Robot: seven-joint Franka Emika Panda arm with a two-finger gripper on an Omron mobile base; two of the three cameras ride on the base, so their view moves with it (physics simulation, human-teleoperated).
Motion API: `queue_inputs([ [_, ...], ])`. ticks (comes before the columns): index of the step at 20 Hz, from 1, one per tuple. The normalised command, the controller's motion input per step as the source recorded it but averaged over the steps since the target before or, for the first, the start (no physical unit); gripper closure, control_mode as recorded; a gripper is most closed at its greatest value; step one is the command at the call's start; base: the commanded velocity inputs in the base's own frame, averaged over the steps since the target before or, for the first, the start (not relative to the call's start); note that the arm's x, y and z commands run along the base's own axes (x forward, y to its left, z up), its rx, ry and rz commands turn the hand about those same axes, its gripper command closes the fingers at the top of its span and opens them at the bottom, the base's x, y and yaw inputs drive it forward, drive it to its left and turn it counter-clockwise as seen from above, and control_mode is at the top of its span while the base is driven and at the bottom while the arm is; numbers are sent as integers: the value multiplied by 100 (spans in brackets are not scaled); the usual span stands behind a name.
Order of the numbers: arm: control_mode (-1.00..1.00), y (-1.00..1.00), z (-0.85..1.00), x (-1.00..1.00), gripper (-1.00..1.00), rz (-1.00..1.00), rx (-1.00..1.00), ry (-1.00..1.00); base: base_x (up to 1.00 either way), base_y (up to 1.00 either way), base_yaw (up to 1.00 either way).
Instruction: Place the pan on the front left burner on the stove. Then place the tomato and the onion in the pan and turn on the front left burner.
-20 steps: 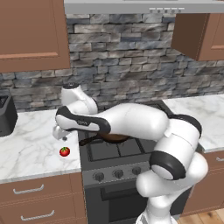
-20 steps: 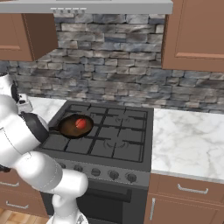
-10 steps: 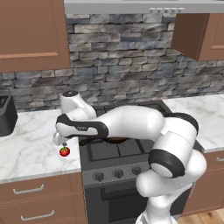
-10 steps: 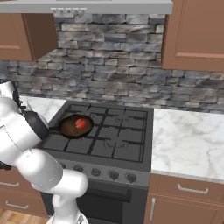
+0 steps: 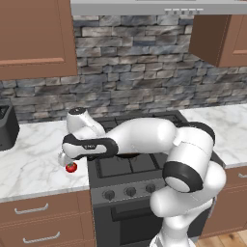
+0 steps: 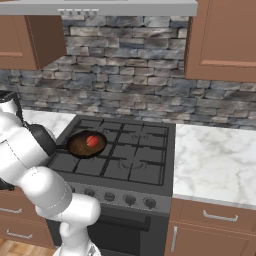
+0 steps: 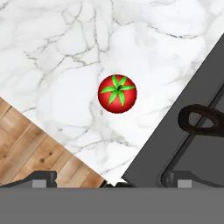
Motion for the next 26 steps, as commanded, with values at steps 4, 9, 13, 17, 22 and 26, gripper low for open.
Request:
queue_inputs([
  [4, -100, 6, -15, 10, -100, 0, 0, 0, 0, 0, 0],
  [9, -100, 8, -16, 18, -100, 0, 0, 0, 0, 0, 0],
  [13, -100, 10, -18, 19, -100, 0, 0, 0, 0, 0, 0],
  [17, -100, 16, -15, 21, -100, 0, 0, 0, 0, 0, 0],
  [22, -100, 16, -13, 20, -100, 0, 0, 0, 0, 0, 0],
  [26, -100, 13, -15, 18, -100, 0, 0, 0, 0, 0, 0],
])
